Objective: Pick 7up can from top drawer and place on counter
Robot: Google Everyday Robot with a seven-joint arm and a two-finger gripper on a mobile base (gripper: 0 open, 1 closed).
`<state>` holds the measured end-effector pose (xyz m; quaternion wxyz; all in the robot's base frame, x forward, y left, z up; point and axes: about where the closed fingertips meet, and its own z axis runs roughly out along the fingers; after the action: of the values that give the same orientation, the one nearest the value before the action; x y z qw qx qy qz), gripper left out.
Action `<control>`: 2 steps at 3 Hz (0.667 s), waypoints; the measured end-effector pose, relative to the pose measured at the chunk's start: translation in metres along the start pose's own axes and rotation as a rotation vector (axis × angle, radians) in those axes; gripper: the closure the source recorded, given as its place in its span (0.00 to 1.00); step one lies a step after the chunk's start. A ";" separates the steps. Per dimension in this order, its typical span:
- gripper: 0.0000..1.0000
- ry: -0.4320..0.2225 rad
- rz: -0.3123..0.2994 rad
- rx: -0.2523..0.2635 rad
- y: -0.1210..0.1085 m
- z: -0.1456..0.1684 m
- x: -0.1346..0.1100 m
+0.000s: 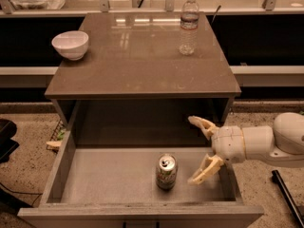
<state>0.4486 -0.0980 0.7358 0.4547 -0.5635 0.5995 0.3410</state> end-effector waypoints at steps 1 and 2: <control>0.00 -0.019 0.012 -0.007 -0.004 0.003 0.015; 0.00 -0.049 0.019 -0.016 -0.001 0.005 0.025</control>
Offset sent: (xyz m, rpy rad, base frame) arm 0.0001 -0.0102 -0.0367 0.0855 0.0222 0.0147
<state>0.4513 -0.1021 0.7110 0.4616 -0.5527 0.5908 0.3639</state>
